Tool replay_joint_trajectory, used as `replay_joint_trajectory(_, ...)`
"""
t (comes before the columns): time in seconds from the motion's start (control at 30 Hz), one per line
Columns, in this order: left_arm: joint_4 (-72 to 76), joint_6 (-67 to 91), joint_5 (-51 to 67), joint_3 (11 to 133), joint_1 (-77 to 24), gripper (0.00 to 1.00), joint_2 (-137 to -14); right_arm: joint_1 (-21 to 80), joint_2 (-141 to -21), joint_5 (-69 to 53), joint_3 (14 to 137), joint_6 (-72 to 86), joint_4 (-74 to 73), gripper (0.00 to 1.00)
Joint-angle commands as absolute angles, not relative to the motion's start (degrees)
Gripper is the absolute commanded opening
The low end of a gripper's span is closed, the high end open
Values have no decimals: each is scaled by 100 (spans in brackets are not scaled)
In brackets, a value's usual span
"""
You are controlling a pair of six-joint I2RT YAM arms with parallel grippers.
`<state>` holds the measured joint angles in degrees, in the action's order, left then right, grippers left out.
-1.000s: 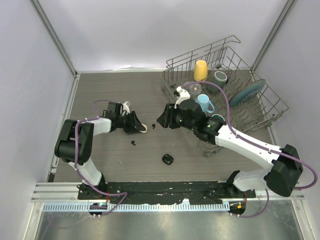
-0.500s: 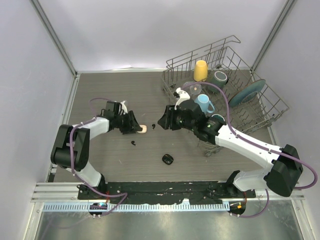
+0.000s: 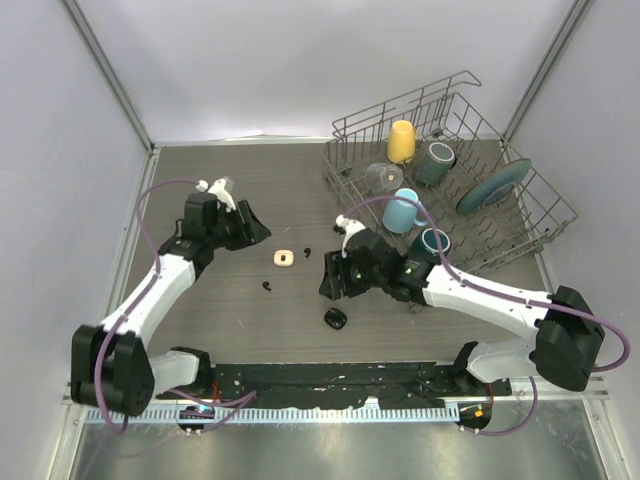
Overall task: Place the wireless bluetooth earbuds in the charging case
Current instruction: Place the charging case at the center of the board, then pick up the charging case at the center of the board.
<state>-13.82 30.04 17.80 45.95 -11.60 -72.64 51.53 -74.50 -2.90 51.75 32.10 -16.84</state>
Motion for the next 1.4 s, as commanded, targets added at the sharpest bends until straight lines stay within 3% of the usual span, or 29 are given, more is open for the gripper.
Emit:
replay_joint_trajectory(0.0, -329, 3479, 1355, 4448, -1143, 55, -6200, 5676, -7199, -168, 4905, 2962, -1969, 58)
replay_joint_trajectory(0.07, 207, 3638, 1266, 4290, -1143, 72, -5742, 6027, -7146, 365, 4791, 2892, -1960, 60)
replay_joint_trajectory(0.27, 72, 3954, 1002, 4193, -1143, 100, -5081, 6214, -7180, 887, 4378, 2804, -1706, 64)
replay_joint_trajectory(0.53, 415, 5018, 1196, 2805, -1143, 100, -3861, 6267, -7338, 1037, 4034, 2470, -1126, 66)
replay_joint_trajectory(0.73, -868, 4544, 1441, 3032, -1143, 100, -3490, 6293, -7707, 949, 4096, 1855, -897, 66)
replay_joint_trajectory(1.37, -1494, 4693, 914, 3032, -1143, 100, -3331, 6486, -8279, 949, 3894, 1064, -483, 64)
